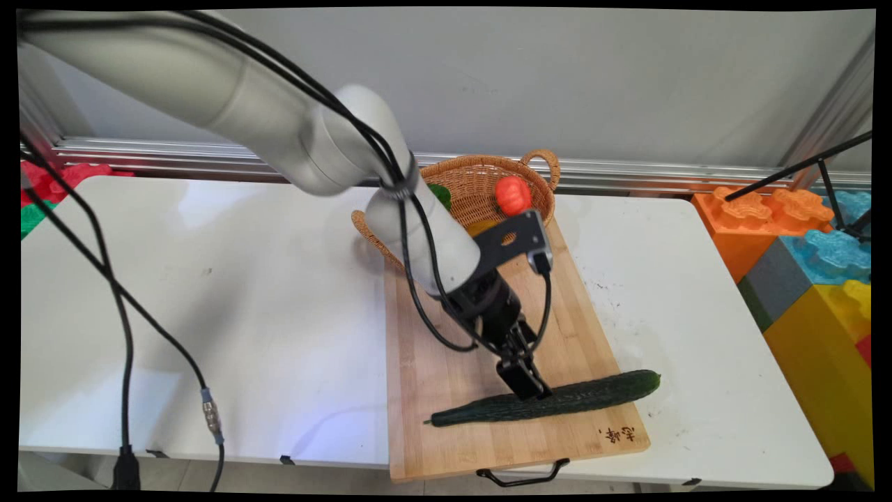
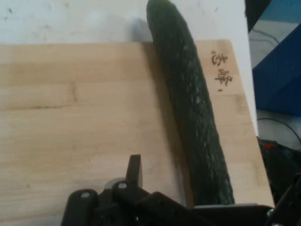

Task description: Pick up the cucumber from the cutting board, then place the picked object in the vegetable basket

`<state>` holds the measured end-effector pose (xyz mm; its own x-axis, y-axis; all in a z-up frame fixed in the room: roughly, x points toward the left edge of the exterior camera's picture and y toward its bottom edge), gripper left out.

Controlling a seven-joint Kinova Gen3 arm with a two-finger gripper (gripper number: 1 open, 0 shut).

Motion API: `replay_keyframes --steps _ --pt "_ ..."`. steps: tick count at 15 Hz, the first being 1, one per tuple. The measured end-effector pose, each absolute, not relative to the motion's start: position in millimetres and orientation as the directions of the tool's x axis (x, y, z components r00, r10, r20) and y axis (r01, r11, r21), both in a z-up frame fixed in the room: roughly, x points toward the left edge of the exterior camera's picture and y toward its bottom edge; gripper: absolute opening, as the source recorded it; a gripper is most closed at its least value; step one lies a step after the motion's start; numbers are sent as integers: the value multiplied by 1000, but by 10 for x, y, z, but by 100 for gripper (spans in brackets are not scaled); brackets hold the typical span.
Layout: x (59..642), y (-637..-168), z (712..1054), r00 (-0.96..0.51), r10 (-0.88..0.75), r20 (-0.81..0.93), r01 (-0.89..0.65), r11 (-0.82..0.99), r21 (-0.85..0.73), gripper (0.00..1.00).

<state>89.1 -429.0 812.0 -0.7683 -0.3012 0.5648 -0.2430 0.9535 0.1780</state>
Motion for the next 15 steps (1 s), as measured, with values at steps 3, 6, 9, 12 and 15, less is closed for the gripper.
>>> replay_keyframes --steps 3,6,9,12,15 --pt "761 -4275 7881 -779 -322 538 -261 947 190 100" --pt "651 -4268 7705 -780 -344 523 -275 939 208 100" --pt "570 -4256 7594 -787 -330 522 -262 944 202 100" --pt "503 -4222 7555 -791 -294 537 -228 956 186 0" --pt "496 -4193 7580 -788 -280 549 -219 960 175 0"
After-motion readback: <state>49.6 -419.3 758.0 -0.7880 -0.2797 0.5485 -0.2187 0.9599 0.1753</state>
